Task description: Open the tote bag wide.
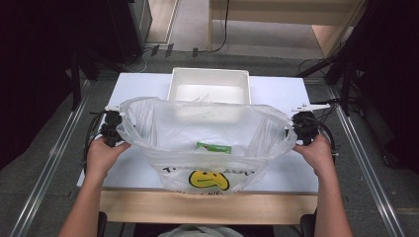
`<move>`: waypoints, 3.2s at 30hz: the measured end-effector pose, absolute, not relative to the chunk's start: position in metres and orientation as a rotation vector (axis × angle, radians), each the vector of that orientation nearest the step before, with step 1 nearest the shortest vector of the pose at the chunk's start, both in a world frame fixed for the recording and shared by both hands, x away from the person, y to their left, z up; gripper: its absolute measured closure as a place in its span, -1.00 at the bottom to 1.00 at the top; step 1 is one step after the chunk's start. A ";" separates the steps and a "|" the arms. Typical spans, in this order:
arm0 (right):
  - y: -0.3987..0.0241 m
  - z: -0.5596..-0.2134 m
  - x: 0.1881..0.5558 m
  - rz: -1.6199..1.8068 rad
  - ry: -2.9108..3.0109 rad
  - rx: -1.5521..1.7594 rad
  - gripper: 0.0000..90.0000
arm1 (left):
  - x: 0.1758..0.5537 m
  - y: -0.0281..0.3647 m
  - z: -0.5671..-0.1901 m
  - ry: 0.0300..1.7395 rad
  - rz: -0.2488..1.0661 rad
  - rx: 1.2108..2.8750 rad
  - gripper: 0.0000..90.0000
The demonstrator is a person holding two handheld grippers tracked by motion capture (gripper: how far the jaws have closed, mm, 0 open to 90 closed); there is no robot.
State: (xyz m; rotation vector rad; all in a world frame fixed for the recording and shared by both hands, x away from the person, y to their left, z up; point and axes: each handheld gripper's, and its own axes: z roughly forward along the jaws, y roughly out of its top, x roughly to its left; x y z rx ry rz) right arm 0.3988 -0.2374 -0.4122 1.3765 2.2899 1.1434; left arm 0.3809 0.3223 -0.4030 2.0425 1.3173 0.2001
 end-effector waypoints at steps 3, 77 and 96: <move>-0.238 -0.412 0.399 1.150 2.297 1.372 -0.44 | 0.382 0.323 -0.403 1.318 0.181 2.037 -0.17; -0.223 -0.291 0.413 1.339 2.484 1.029 0.28 | 0.417 0.289 -0.284 0.941 0.010 2.201 0.66; -0.172 -0.194 0.380 1.408 2.518 0.889 1.00 | 0.389 0.251 -0.180 0.743 0.105 2.204 1.00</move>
